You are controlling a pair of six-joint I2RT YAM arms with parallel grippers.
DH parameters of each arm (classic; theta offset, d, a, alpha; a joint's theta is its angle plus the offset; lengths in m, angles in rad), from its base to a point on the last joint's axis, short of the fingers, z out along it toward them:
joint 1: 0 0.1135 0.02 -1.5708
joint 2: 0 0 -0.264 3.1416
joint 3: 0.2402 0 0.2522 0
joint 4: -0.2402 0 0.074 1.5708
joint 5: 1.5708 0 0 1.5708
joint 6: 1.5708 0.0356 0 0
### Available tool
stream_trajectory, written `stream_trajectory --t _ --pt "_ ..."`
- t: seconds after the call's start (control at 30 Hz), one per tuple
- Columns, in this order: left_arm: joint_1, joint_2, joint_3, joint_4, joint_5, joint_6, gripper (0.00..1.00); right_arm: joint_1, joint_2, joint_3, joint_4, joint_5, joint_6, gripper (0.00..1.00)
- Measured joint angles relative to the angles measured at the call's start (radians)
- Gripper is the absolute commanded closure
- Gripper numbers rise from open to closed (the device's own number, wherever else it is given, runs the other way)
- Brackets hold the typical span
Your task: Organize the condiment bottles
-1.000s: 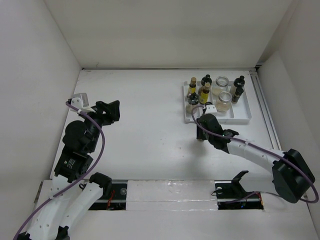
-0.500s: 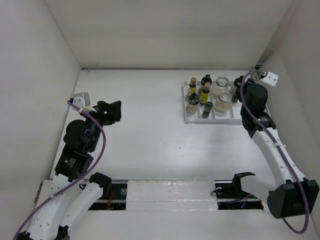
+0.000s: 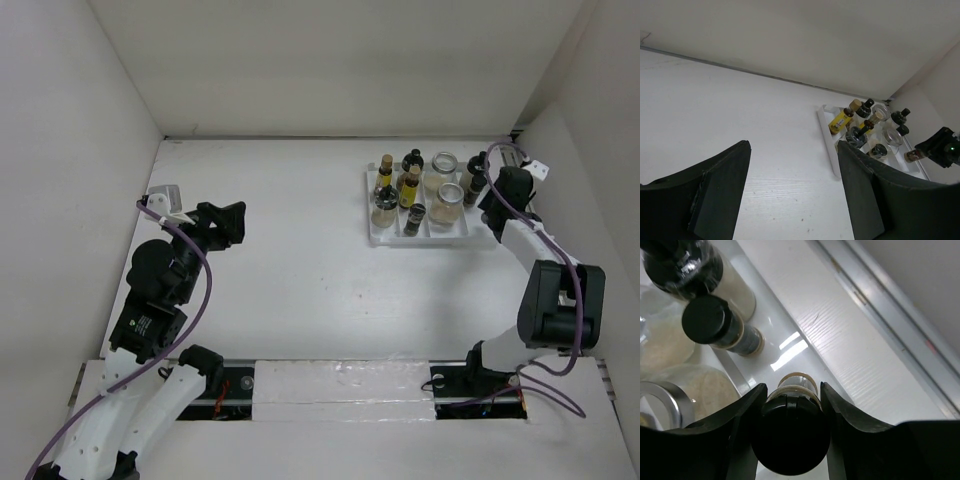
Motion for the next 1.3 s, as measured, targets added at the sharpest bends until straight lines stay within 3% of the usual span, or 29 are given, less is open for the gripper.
stream_trajectory --t 0.13,0.27,0.3,0.37,0.4,0.53,0.73,1.03,1.3 --pt "0.0 0.0 0.0 0.0 0.002 0.0 0.34 -0.003 0.091 0.007 0.004 -0.043 0.004 0.67" --pt "0.0 0.0 0.0 0.0 0.001 0.0 0.34 -0.008 0.148 0.019 0.004 -0.068 0.007 0.57" --pt "0.0 0.001 0.0 0.0 0.001 0.0 0.33 -0.012 0.149 0.026 0.003 -0.077 0.009 0.45" --pt "0.0 0.003 0.0 0.0 0.001 0.0 0.31 -0.013 0.149 0.037 0.004 -0.084 0.013 0.33" --pt "0.0 0.005 0.0 0.0 0.001 0.0 0.31 -0.015 0.149 0.04 0.004 -0.089 0.014 0.22" --pt "0.0 0.01 0.0 0.0 0.001 0.001 0.27 -0.021 0.135 0.04 0.001 -0.108 0.015 0.06" --pt "0.0 0.011 0.0 0.0 0.009 0.002 0.18 -0.031 0.0 0.034 -0.016 -0.13 0.016 0.04" --pt "0.0 -0.003 0.0 0.0 0.032 0.009 0.05 0.05 -0.498 0.018 -0.015 -0.24 0.009 0.01" --pt "0.0 -0.03 0.0 0.007 0.046 0.009 0.05 0.225 -0.84 0.018 -0.029 -0.656 -0.07 0.01"
